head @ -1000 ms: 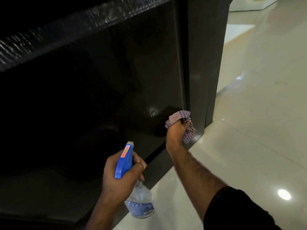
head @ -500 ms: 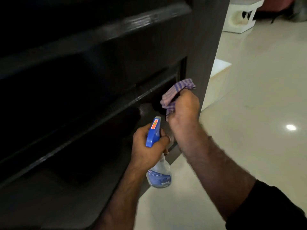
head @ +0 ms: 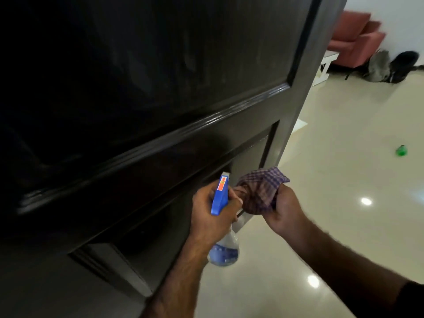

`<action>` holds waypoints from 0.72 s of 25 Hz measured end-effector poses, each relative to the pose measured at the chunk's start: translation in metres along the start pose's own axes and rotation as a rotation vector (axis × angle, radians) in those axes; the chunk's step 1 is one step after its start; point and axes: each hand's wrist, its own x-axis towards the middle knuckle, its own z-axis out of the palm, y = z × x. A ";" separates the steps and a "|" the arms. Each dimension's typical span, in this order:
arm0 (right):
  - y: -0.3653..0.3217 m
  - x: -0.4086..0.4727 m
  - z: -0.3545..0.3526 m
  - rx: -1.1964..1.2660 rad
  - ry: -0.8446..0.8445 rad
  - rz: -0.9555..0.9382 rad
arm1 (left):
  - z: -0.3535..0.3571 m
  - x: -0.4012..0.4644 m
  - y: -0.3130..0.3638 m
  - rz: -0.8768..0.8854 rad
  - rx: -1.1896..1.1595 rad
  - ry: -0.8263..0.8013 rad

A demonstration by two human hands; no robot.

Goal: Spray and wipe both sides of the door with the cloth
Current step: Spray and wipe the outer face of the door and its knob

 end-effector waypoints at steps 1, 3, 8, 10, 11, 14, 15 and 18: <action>0.006 -0.007 0.000 -0.033 -0.010 0.012 | -0.006 -0.008 0.005 -0.027 -0.012 -0.016; 0.009 -0.025 0.004 -0.045 -0.038 0.031 | -0.011 -0.019 0.017 -0.064 -0.022 -0.060; -0.001 -0.052 -0.017 0.143 0.042 -0.010 | 0.008 -0.010 0.046 -0.019 0.068 -0.168; -0.003 -0.058 -0.036 0.201 0.042 -0.019 | 0.026 -0.010 0.047 0.006 0.134 -0.195; -0.005 -0.059 -0.052 0.231 0.089 -0.024 | 0.037 -0.012 0.047 0.018 0.145 -0.189; -0.020 -0.065 -0.098 0.272 0.060 0.058 | 0.064 -0.026 0.046 0.014 0.084 -0.143; -0.027 -0.066 -0.111 0.269 0.008 0.077 | 0.074 -0.032 0.044 -0.007 0.077 -0.114; -0.049 -0.079 -0.130 0.309 -0.176 0.048 | 0.106 -0.050 0.053 -0.062 0.056 0.010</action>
